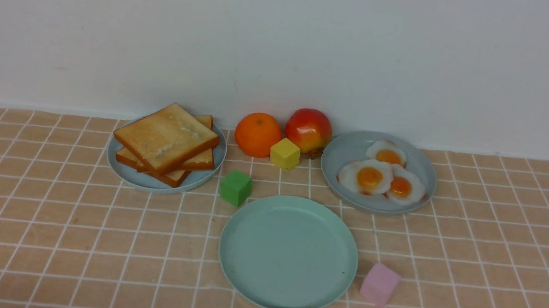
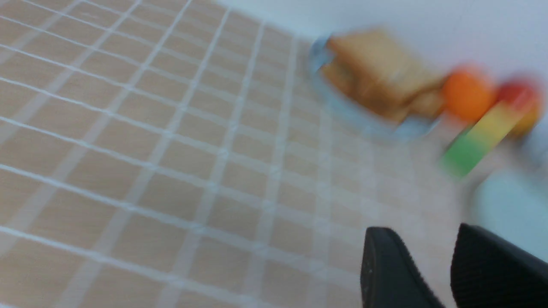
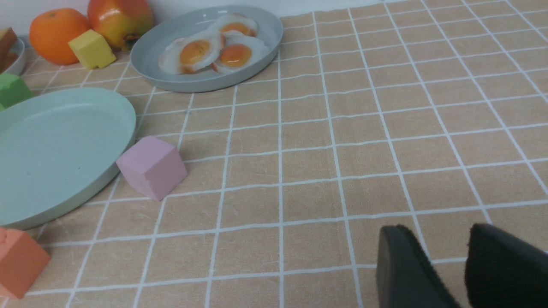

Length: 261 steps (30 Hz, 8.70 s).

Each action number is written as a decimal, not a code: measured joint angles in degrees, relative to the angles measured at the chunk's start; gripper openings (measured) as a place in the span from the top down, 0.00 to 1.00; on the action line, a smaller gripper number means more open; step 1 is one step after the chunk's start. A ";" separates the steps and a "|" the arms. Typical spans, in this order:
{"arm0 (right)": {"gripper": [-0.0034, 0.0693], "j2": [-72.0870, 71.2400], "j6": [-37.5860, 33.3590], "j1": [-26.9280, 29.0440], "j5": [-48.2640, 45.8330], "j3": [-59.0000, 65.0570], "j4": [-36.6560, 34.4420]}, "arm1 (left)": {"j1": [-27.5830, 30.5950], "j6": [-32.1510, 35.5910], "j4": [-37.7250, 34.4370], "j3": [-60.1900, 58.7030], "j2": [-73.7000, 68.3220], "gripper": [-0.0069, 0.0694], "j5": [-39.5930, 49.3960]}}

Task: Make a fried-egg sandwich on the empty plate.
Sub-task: Use the left arm to grab a slice of bread, then use the left arm to put a slice of bread into the empty plate in the middle, then use the right arm to grab a fried egg, then use the right arm to place the fried egg on the slice of bread in the middle

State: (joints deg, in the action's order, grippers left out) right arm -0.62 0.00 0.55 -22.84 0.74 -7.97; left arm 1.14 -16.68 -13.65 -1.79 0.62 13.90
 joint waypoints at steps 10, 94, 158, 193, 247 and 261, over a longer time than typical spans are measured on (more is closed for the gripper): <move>0.62 0.00 0.00 0.00 0.00 0.00 0.00 | 0.00 -9.99 -22.17 0.00 0.00 0.60 -17.26; 0.92 32.66 -17.63 -9.71 -39.95 -49.02 -23.14 | -21.49 24.14 21.89 100.38 -114.10 0.83 30.59; 0.55 103.40 -14.86 -9.43 -13.23 -76.72 -21.88 | -48.62 -3.18 23.54 32.41 -20.59 0.93 5.86; 0.55 130.70 -12.09 -6.87 -10.26 -101.25 -26.42 | -48.62 -6.01 22.24 31.25 -19.97 0.93 5.09; 0.85 114.92 -24.58 -21.13 -23.85 -81.92 -39.41 | -48.62 -6.12 33.12 31.14 -19.97 0.90 19.53; 0.40 114.67 -19.38 -18.64 -21.79 -82.04 -31.06 | -48.62 -11.76 31.43 31.03 -22.82 0.88 21.26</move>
State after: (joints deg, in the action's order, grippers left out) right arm 114.06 -19.38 -18.09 -44.62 -81.30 -39.03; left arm -47.49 -28.45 17.78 29.24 -22.21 35.16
